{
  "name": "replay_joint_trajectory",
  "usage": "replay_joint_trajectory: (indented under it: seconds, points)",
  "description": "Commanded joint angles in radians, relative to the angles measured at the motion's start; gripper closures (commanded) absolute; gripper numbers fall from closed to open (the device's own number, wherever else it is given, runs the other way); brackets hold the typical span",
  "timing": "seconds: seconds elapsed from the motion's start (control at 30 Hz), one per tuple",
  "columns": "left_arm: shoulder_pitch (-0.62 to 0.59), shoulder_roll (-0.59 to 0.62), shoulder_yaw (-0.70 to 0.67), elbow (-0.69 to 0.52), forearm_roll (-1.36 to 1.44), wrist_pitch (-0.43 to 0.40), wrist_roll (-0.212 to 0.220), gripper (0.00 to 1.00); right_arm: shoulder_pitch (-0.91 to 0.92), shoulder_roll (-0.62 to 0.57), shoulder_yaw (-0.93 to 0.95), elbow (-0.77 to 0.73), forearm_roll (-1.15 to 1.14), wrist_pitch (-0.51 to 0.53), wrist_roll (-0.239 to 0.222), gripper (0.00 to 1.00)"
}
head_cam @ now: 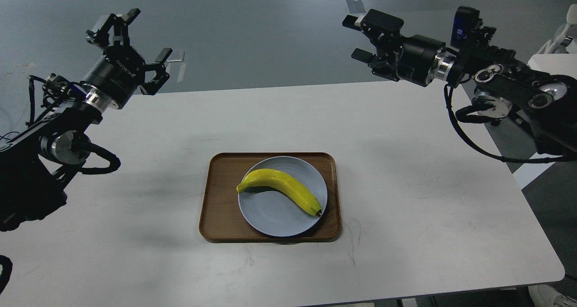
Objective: Place banana on plate with both arms
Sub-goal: 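Open the right gripper and withdraw it from the banana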
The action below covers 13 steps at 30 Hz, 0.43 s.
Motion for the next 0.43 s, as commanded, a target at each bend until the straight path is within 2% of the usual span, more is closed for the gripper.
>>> replay_joint_trajectory:
  seconds: [0.0,0.2,0.4]
  points:
    - [0.008,-0.011,0.005,0.000,0.003,0.000,0.000,0.02,-0.122,-0.002,0.161,0.000,0.080,-0.001,0.000,0.00]
    - [0.041,-0.028,0.014,0.000,0.018,0.000,0.003,0.02,-0.349,0.070,0.435,-0.044,0.083,-0.004,0.000,0.00]
    - [0.075,-0.051,0.017,0.000,0.044,0.000,0.028,0.02,-0.399,0.098,0.466,-0.058,0.083,-0.005,0.000,0.00]
